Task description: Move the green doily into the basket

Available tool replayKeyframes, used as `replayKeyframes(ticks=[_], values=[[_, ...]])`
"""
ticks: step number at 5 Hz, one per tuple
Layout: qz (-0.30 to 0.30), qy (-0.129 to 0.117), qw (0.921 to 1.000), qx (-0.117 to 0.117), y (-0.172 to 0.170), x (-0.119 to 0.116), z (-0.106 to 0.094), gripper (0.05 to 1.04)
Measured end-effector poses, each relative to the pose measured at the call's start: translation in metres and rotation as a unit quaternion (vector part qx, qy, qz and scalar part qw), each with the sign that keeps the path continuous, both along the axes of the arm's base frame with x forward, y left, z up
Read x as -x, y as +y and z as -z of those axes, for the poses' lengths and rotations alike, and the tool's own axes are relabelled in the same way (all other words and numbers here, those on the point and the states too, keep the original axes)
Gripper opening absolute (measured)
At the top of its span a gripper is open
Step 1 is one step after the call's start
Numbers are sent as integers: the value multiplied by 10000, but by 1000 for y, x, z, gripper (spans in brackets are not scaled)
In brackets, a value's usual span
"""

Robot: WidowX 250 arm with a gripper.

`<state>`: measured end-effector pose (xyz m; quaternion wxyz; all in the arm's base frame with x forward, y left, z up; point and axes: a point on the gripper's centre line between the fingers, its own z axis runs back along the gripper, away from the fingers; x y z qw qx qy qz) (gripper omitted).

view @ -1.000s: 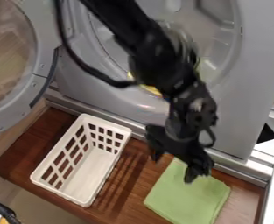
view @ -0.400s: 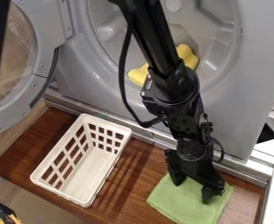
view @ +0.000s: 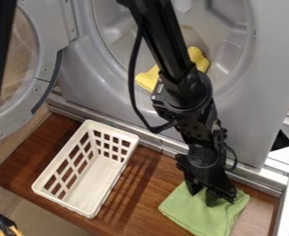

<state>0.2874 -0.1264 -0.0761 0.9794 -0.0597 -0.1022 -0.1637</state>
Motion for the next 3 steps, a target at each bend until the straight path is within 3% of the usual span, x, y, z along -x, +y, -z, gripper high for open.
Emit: replayKeyframes(ticks=[1,2,3], values=[[51,-93,9999,-111,0,-1,0,194],[15,-166,9998,-102,0,-1,1,92],[125,-378,9991,-120,1,0,0,78]])
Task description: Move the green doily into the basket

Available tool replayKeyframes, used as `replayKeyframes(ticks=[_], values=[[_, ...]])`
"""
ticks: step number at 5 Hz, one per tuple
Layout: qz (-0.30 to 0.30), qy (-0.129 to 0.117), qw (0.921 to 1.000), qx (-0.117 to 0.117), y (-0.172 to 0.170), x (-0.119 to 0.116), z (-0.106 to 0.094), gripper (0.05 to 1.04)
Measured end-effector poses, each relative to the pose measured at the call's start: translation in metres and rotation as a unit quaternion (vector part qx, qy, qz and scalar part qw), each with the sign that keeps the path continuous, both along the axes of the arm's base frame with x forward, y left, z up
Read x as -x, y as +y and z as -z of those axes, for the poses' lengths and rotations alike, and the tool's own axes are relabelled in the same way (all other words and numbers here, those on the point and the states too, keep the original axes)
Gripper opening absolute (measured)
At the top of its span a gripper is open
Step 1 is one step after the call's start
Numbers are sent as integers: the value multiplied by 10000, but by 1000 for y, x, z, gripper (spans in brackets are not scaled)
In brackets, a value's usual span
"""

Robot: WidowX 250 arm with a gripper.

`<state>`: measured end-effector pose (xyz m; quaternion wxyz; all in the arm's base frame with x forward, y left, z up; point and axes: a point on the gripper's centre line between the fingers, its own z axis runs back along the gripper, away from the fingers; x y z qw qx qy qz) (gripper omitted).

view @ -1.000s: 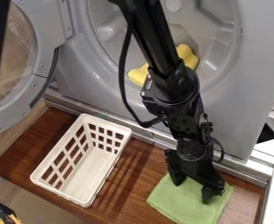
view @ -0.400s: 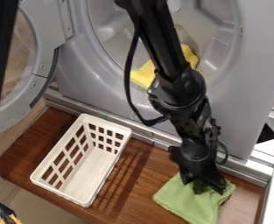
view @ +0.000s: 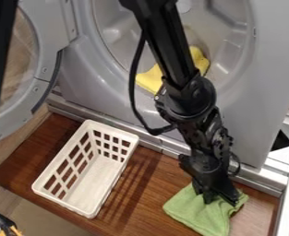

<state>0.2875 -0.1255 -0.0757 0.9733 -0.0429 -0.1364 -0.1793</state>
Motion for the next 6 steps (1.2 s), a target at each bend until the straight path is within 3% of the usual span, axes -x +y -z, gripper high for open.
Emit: replayKeyframes(ticks=[1,2,3,4,5,6], values=[[192,-237,9995,-30,0,19,-38,78],[21,-512,9986,88,20,22,-92,78],[-166,-549,9983,-47,42,29,-140,78],[-650,-520,9961,-303,82,29,-169,78],[-1050,-573,9918,-452,121,21,-178,75],[-1335,-424,9887,-529,151,18,-164,74]])
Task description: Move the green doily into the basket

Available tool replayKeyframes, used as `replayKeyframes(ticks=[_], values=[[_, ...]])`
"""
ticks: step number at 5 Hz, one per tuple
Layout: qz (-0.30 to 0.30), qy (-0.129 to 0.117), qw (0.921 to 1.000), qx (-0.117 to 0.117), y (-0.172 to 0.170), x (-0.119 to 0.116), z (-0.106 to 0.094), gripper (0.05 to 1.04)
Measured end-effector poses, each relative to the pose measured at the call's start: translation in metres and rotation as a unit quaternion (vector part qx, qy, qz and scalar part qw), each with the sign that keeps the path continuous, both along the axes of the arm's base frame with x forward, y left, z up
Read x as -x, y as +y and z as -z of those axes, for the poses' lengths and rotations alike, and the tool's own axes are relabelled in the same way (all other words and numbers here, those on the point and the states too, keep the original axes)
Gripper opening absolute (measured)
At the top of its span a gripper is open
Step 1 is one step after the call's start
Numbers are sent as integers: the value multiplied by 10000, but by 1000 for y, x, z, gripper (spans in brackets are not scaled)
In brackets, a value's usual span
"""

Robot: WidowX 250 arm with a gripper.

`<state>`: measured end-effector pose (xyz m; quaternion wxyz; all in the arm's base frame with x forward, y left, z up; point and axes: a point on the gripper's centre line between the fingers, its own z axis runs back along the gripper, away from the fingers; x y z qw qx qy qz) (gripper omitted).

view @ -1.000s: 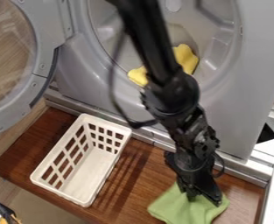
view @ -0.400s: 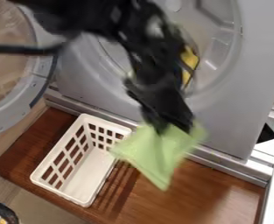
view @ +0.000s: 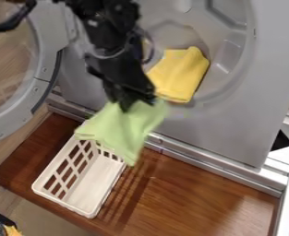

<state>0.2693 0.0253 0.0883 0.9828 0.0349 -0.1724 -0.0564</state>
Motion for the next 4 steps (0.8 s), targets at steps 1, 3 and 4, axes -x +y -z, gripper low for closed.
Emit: replayKeyframes(ticks=[1,3,4], values=[[-119,38,9998,135,14,0,31,74],[10,430,9988,228,25,18,89,74],[-168,631,9975,288,29,27,117,74]])
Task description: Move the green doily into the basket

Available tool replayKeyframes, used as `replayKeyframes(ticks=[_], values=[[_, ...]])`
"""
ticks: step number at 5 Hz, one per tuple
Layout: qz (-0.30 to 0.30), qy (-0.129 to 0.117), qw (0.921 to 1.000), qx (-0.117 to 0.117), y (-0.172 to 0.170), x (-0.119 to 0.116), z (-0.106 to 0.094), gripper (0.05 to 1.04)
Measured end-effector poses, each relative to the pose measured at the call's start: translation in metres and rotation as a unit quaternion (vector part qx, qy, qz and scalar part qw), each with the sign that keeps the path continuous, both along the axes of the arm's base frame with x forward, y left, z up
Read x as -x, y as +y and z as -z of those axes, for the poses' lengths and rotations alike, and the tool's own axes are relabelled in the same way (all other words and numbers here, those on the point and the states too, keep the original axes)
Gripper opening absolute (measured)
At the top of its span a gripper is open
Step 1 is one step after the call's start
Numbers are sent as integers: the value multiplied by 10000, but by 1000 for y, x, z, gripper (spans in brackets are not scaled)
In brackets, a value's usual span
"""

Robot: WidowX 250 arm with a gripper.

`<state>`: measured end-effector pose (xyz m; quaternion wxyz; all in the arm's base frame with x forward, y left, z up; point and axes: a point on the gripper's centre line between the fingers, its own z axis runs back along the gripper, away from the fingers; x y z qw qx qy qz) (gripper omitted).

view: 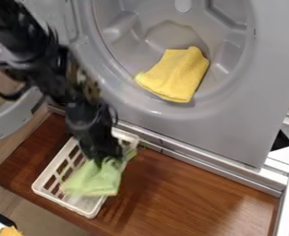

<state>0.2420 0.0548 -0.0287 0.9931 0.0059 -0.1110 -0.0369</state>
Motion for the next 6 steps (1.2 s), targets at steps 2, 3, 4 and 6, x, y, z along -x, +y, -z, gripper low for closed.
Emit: replayKeyframes(ticks=[2,3,4,6], values=[[85,386,9990,-184,-1,-4,18,283],[98,373,9987,-320,-2,-4,14,567],[34,264,9991,-319,-3,-6,2,873],[-127,-73,9990,-416,-1,-12,-46,1009]])
